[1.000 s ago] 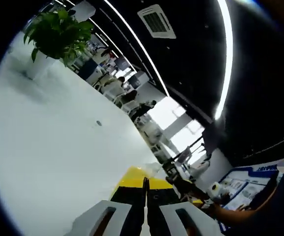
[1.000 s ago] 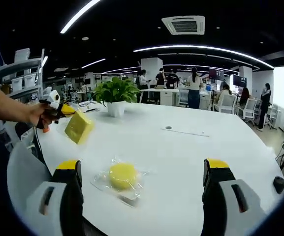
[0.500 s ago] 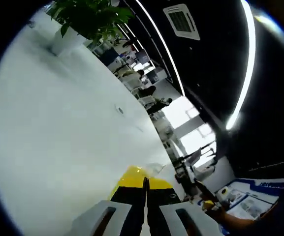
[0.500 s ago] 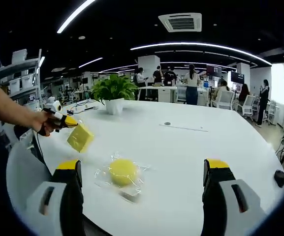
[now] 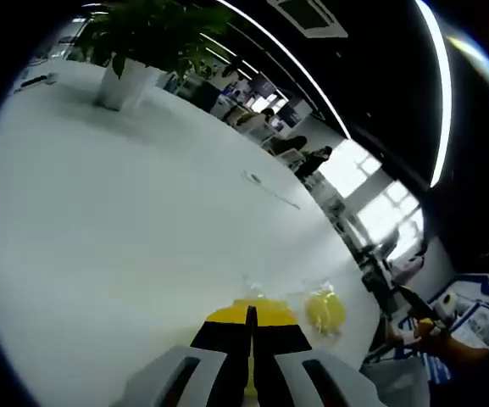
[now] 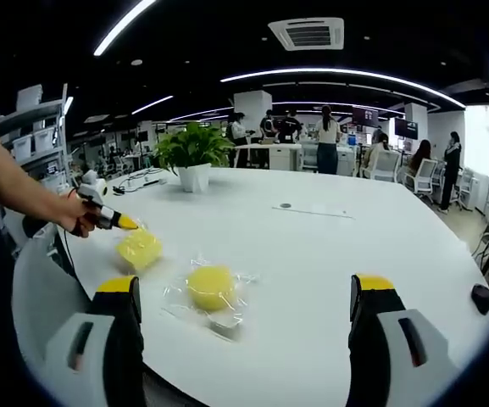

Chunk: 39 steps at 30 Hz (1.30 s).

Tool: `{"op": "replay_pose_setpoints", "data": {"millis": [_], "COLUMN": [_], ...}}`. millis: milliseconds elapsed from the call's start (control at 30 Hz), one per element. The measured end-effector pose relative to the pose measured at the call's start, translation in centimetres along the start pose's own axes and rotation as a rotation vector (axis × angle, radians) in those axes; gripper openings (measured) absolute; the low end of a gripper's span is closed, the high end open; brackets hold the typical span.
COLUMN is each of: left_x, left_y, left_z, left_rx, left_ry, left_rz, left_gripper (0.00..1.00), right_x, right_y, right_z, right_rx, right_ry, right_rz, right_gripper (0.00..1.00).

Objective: Compare the silicone blocks by pressing each to a similar depth, holding the contact briefly, and releasing to observe deformation and rebound differences across the visible hardness samples.

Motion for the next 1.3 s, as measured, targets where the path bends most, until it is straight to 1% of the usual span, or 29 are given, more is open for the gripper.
{"op": "replay_pose_setpoints", "data": {"millis": [33, 67, 133, 167, 267, 300, 367, 400, 433, 500, 533, 600, 767, 833, 867, 900, 933, 967, 1000, 1033, 1067, 1100, 1133, 1167, 1200, 1233, 1300], "left_x": [0.0, 0.0, 0.1, 0.0, 0.0, 0.0, 0.0, 0.0, -0.1, -0.6, -0.7, -1.0, -1.3, -1.1, -1.1, -1.1, -1.0, -1.0, -1.1, -1.0, -0.6, 0.0, 0.4, 1.2, 1.6, 2.2, 3.2], "left_y": [0.2, 0.3, 0.6, 0.8, 1.3, 1.5, 1.7, 1.7, 1.7, 2.0, 2.1, 2.0, 2.1, 2.2, 2.2, 2.2, 2.3, 2.3, 2.3, 2.2, 2.0, 1.3, 0.8, 0.1, -0.4, -1.2, -2.3], "left_z": [-0.2, -0.3, -1.0, -1.1, -1.7, -1.8, -1.9, -1.8, -1.7, -1.4, -1.3, -1.4, -1.5, -1.5, -1.5, -1.5, -1.3, -1.4, -1.3, -1.1, -1.4, -2.0, -2.0, -1.6, -1.4, -1.6, -1.3], "left_rx": [-0.027, -0.027, -0.085, -0.074, -0.046, -0.048, -0.019, -0.026, -0.04, -0.063, -0.107, -0.074, -0.096, -0.09, -0.106, -0.146, -0.15, -0.141, -0.079, -0.038, -0.049, -0.14, -0.159, -0.132, -0.131, -0.159, -0.213], "left_ry": [-0.014, -0.022, -0.074, -0.09, -0.108, -0.118, -0.123, -0.129, -0.132, -0.112, -0.114, -0.118, -0.132, -0.131, -0.129, -0.123, -0.114, -0.106, -0.078, -0.04, -0.041, -0.074, -0.075, -0.06, -0.053, -0.057, -0.054], "left_rz": [-0.001, -0.003, -0.018, -0.019, -0.008, -0.013, -0.014, -0.01, -0.011, -0.045, -0.059, -0.044, -0.045, -0.041, -0.036, -0.032, -0.029, -0.022, -0.004, 0.011, 0.046, 0.116, 0.16, 0.207, 0.225, 0.252, 0.281], "left_gripper": [0.0, 0.0, 0.0, 0.0, 0.0, 0.0, 0.0, 0.0, 0.0, 0.0, 0.0, 0.0, 0.0, 0.0, 0.0, 0.0, 0.0, 0.0, 0.0, 0.04, 0.15, 0.27, 0.41, 0.49, 0.57, 0.68, 0.82], "right_x": [0.0, 0.0, 0.0, 0.0, 0.0, 0.0, 0.0, -0.1, -0.1, -0.1, -0.1, -0.2, 0.0, 0.3, 0.4, 0.5, 0.5, 0.5, 0.4, 0.3, 0.2, 0.2, 0.2, 0.2, 0.1, 0.1, 0.0], "right_y": [-0.1, -0.1, 0.0, 0.1, 0.4, 0.4, 0.2, 0.0, 0.0, -0.3, -0.4, -0.5, -0.3, -0.3, -0.2, -0.1, -0.1, 0.1, 0.1, 0.4, 0.7, 0.7, 0.6, 0.4, 0.3, 0.2, 0.0], "right_z": [0.0, 0.1, 0.1, 0.2, 0.2, 0.2, 0.1, 0.1, 0.1, 0.3, 0.3, 0.3, 0.0, 0.0, 0.0, 0.0, 0.0, -0.1, -0.1, -0.1, -0.1, -0.1, -0.2, -0.3, -0.4, -0.3, 0.0], "right_rx": [0.0, 0.0, -0.006, -0.008, -0.013, -0.018, -0.017, -0.015, -0.014, -0.011, -0.011, -0.004, -0.013, -0.014, -0.016, -0.02, -0.021, -0.021, -0.02, -0.018, -0.022, -0.029, -0.029, -0.027, -0.024, -0.025, -0.025], "right_ry": [0.003, 0.005, 0.004, 0.004, 0.007, 0.008, 0.007, 0.005, 0.004, 0.004, 0.004, 0.003, 0.01, 0.015, 0.019, 0.023, 0.025, 0.025, 0.024, 0.021, 0.02, 0.018, 0.014, 0.01, 0.007, 0.004, 0.004], "right_rz": [0.003, 0.004, 0.005, 0.006, -0.008, -0.009, -0.01, -0.01, -0.011, -0.013, -0.013, -0.008, -0.009, -0.005, -0.002, 0.0, 0.002, 0.002, 0.002, 0.0, -0.01, -0.02, -0.014, -0.006, -0.011, -0.019, -0.024], "right_gripper": [0.96, 0.96, 0.96, 0.96, 0.96, 0.96, 0.96, 0.96, 0.96, 0.96, 0.96, 0.96, 0.96, 0.96, 0.96, 0.96, 0.96, 0.96, 0.96, 0.96, 0.96, 0.96, 0.96, 0.96, 0.96, 0.96, 0.96]}}
Point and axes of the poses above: the point that each gripper's makers call its tool centre point, and the gripper's own axes: x roughly backward along the fingers, z roughly to its right, y roughly out of its underside, the point moved 6 cm from there along x, roughly backward along the fingers, and after that the axes turned 7 degrees about z, right-handed, at the moved point
